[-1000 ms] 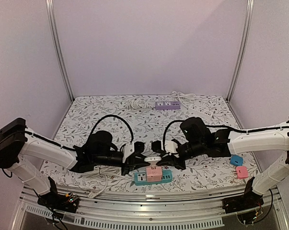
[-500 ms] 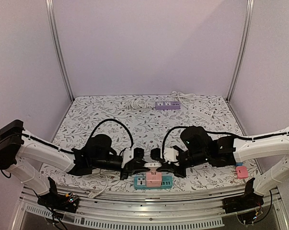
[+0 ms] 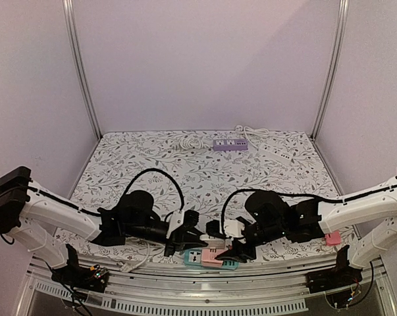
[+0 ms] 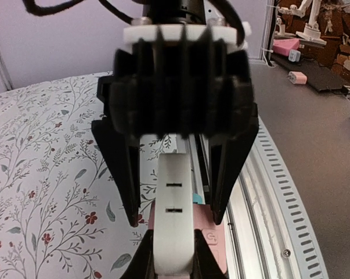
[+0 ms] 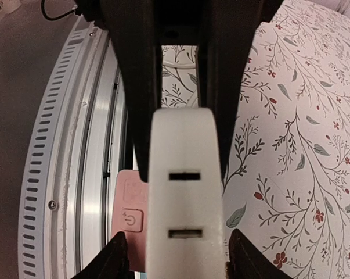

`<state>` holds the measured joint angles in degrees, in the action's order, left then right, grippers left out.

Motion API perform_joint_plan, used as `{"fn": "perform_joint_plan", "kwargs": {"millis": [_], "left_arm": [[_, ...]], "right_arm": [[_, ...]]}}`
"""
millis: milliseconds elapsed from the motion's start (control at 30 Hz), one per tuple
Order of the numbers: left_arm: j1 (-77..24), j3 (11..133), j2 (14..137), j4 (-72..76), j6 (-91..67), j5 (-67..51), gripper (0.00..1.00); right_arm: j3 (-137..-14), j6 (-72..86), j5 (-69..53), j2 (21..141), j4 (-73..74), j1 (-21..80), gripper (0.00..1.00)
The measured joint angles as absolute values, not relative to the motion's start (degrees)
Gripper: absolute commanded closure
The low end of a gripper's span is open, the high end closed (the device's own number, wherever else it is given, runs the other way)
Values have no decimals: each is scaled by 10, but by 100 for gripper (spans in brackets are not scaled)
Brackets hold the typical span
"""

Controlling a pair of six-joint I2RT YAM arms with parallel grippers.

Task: Insert the plug

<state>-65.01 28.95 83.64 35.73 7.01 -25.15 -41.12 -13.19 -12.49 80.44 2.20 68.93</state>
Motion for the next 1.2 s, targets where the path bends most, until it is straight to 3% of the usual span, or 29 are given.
{"fn": "perform_joint_plan", "kwargs": {"millis": [100,133,467,767,1000,1200], "left_arm": [[-661,283,837,369,73,-254,100],[-663,281,837,373,75,-256,100],[-665,276,840,384,95,-266,100],[-665,275,840,385,111,-266,100],[-665,275,840,385,111,-268,100],[-660,275,842,385,109,-283,100]], "right_arm": [[-392,-116,-125,798,5,694,3],[-381,-109,-124,792,-2,694,2],[-252,-39,-87,715,-77,701,1],[-233,13,1,794,-220,776,1],[-233,7,17,818,-260,776,9],[-239,-20,9,865,-327,776,36]]}}
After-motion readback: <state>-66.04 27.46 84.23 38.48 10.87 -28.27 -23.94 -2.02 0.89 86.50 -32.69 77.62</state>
